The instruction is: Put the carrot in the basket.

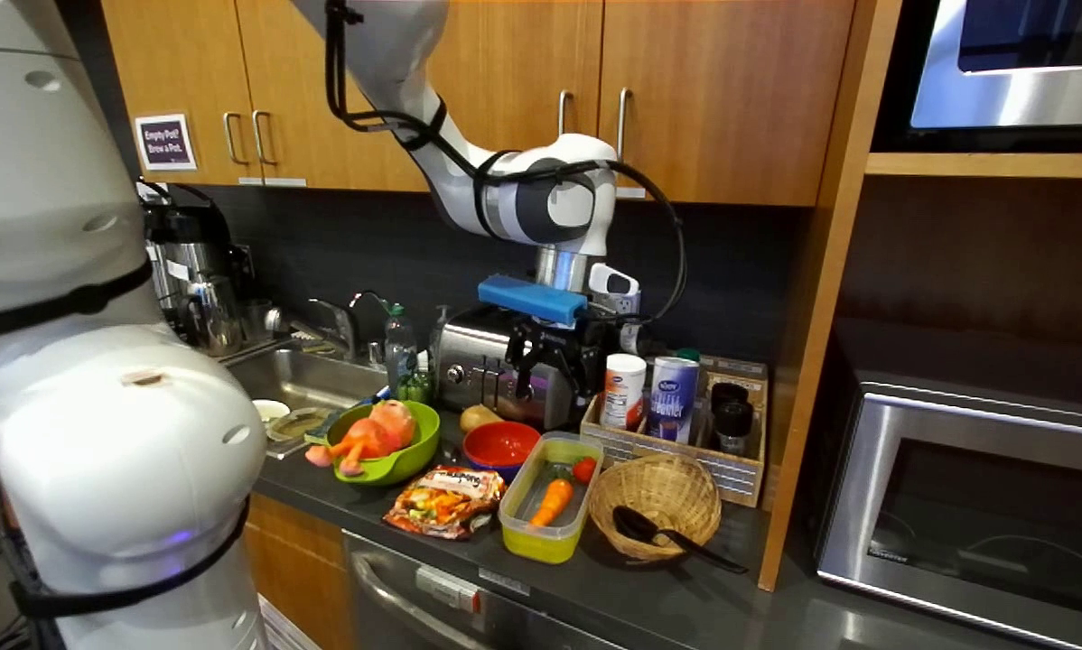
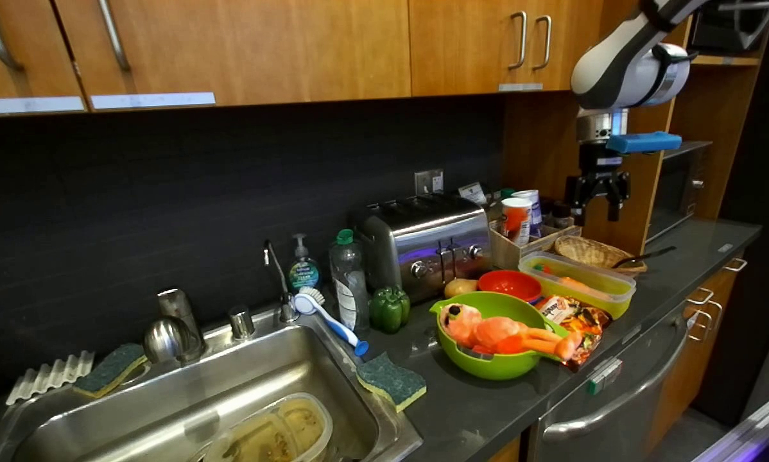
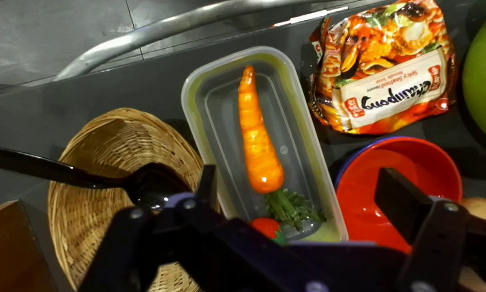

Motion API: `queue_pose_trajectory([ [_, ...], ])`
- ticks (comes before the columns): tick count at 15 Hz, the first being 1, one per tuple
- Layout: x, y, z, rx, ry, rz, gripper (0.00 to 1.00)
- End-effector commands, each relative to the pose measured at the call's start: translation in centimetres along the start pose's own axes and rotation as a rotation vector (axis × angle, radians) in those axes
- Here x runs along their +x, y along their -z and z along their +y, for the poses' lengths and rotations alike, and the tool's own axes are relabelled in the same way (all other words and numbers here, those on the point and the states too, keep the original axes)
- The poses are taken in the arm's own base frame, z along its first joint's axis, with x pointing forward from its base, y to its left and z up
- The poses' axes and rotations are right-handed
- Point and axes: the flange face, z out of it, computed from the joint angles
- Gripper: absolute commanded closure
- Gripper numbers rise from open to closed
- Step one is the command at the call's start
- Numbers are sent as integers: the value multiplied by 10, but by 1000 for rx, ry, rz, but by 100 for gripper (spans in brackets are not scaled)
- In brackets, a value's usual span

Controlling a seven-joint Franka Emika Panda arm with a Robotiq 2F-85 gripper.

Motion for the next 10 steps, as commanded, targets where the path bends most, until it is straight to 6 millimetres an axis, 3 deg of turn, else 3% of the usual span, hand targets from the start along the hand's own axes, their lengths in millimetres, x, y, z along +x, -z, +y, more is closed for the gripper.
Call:
queue_pose_trajectory([
  [1,22,-22,13,21,39,-16,0],
  [10,49,-74,34,72,26,-114,0],
])
